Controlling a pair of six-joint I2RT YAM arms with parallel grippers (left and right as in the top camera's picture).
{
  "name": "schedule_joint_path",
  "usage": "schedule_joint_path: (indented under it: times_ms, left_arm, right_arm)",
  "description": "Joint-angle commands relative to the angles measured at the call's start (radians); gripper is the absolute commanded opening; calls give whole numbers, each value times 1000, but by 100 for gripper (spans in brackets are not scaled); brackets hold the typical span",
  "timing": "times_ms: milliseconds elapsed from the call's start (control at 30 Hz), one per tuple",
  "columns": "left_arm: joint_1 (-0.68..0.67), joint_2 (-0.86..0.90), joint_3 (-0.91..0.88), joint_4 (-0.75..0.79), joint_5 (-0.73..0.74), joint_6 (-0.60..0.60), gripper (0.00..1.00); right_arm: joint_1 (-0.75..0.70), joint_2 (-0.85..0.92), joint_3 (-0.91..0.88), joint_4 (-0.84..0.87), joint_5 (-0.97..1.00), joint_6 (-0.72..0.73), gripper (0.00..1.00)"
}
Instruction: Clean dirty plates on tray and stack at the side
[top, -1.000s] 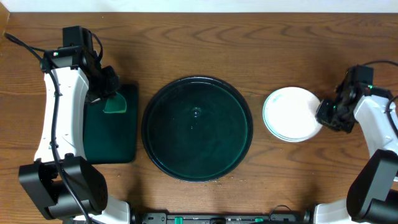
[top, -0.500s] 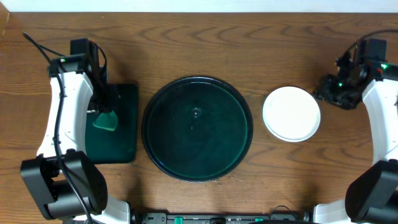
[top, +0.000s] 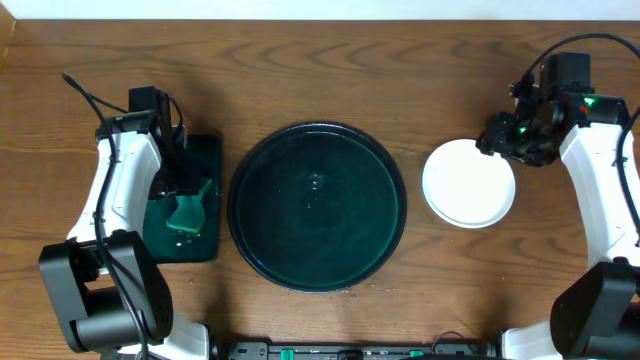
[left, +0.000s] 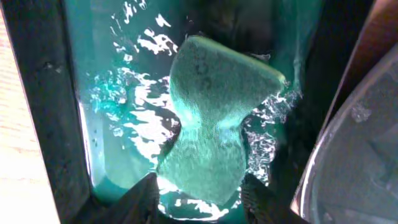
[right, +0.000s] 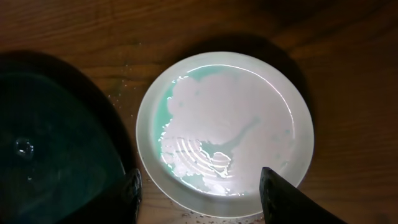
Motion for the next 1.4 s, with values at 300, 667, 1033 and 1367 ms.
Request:
schedule_joint_path:
  times_ms: [300, 667, 1033, 1367]
  left_arm:
    - [-26, -239, 237, -97, -2, -13, 72]
    - [-25, -315, 237, -97, -2, -13, 73]
    - [-25, -315, 237, -97, -2, -13, 73]
    - [-25, -315, 237, -97, -2, -13, 74]
  right_arm:
    - [28, -76, 239, -129, 6, -26, 77]
    - [30, -354, 354, -169, -19, -11, 99]
    - [30, -565, 354, -180, -31, 0, 99]
    - [25, -625, 327, -178, 121, -87, 99]
